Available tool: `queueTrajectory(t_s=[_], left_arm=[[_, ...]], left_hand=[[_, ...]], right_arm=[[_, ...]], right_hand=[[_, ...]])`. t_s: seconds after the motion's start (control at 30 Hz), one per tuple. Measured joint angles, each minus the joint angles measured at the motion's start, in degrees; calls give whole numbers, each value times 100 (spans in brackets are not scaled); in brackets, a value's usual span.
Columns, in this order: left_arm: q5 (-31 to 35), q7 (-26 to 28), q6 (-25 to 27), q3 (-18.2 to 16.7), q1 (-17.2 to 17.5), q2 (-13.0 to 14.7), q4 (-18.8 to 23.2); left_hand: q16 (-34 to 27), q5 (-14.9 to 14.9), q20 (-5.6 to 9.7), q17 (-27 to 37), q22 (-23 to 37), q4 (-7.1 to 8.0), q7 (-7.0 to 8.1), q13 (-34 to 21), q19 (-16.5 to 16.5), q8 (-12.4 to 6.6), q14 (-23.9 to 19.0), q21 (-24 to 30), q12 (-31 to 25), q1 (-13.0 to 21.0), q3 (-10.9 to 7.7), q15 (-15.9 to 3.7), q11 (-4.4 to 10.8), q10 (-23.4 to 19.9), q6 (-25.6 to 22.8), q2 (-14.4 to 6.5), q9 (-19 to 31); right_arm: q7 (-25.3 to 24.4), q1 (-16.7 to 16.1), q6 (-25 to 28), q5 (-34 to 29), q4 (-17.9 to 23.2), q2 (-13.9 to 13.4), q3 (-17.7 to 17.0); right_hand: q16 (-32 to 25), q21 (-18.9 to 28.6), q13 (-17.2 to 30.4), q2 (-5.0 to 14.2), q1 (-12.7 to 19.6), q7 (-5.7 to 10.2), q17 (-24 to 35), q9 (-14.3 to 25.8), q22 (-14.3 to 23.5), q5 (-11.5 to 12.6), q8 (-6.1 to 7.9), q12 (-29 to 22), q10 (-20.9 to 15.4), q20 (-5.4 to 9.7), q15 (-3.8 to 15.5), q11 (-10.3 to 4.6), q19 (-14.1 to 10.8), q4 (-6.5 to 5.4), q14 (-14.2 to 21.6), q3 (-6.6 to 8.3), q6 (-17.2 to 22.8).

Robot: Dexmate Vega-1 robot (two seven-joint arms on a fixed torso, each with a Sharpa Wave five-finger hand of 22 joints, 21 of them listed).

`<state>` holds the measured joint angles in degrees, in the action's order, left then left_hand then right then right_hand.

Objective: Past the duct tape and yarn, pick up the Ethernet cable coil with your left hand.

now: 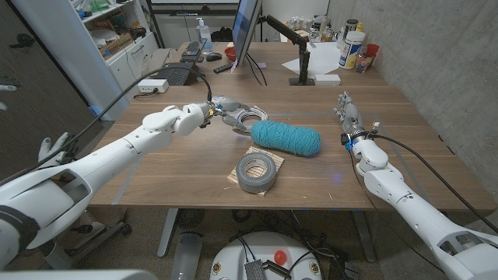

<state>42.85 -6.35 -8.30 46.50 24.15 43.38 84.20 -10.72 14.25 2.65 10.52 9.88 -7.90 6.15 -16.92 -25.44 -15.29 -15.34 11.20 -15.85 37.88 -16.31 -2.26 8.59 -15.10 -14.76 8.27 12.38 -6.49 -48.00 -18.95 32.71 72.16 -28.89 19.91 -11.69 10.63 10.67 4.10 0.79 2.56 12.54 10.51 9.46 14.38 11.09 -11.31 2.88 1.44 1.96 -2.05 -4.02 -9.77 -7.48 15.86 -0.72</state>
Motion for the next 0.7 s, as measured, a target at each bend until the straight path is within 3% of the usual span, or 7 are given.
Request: queueTrajectory(t_s=[0.7], left_arm=[[10,32,-85,112,-86,-65,-189]], left_hand=[[0,39,0,0,0,16,0,1,0,-40,-2,0,0,23,46,-2,21,21,0,-23,0]], right_arm=[[-9,7,18,-7,-4,2,6]], right_hand=[[0,0,0,0,0,0,0,0,0,0,0,0,0,30,0,0,30,0,0,0,0]])
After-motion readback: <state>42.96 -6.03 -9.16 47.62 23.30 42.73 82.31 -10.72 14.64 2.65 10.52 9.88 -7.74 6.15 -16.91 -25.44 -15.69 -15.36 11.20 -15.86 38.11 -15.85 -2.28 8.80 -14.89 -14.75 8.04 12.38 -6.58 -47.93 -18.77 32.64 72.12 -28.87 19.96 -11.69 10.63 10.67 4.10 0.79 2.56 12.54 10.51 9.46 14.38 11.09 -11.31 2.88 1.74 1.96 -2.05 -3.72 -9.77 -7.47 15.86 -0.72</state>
